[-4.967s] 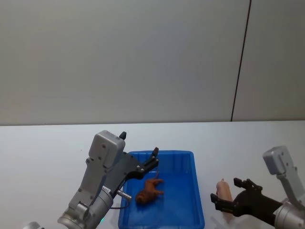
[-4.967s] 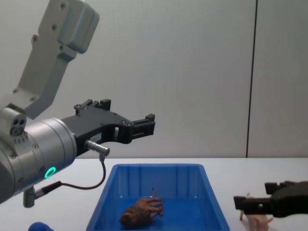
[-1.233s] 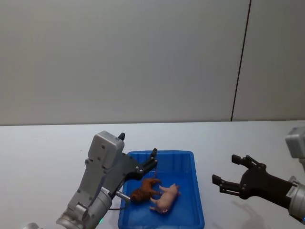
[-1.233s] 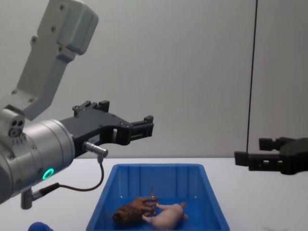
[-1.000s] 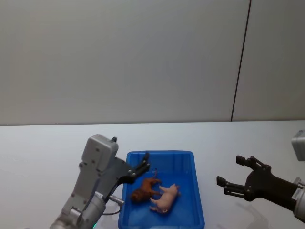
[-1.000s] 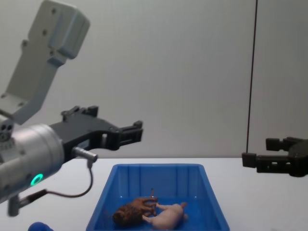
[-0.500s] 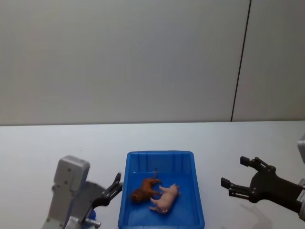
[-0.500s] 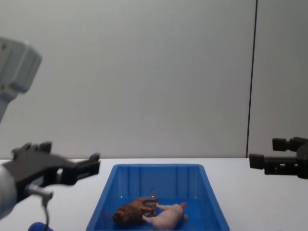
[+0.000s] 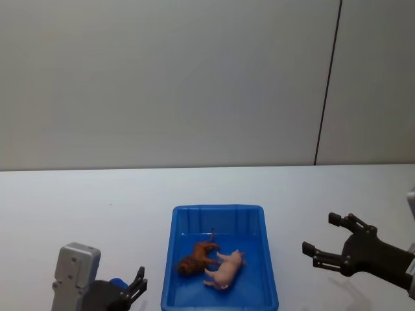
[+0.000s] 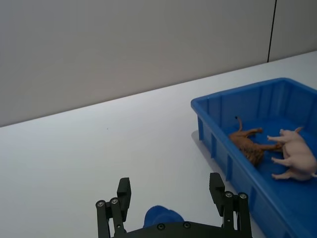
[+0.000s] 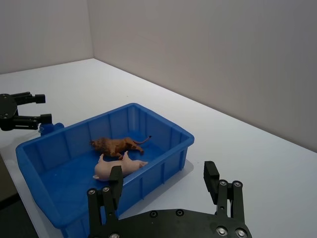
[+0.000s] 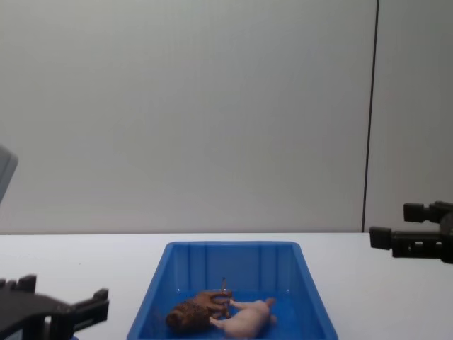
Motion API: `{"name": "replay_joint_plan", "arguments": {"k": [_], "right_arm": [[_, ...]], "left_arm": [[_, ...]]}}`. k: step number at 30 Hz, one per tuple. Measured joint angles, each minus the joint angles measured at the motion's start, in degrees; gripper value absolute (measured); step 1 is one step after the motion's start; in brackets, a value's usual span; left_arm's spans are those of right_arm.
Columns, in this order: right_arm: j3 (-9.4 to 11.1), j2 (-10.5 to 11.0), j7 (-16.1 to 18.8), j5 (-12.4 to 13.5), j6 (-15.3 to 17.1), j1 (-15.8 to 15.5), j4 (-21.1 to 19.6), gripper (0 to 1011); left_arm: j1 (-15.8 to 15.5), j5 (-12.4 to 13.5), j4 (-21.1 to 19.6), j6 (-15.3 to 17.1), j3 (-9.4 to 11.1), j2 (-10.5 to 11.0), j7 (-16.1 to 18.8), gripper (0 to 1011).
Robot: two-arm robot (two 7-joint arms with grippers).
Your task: Pick up the two dolls from the table and place them into the box.
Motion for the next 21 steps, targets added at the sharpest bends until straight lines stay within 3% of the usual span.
{"name": "replay_joint_plan", "arguments": {"k": [15,21], "right_arm": [[0.06,0.09,0.03,0.01,-0.14,-0.08,-0.02,1001],[0.06,0.12,0.03,0.01,-0.18,-0.1,-0.01,1001]], "left_arm": [[0.1,-0.78,5.36,-0.13,-0.66,-0.43,-2.83,1001],[-0.57,-0.3,7.35,0.37,-0.85,-0.9,-4.71,904]]}}
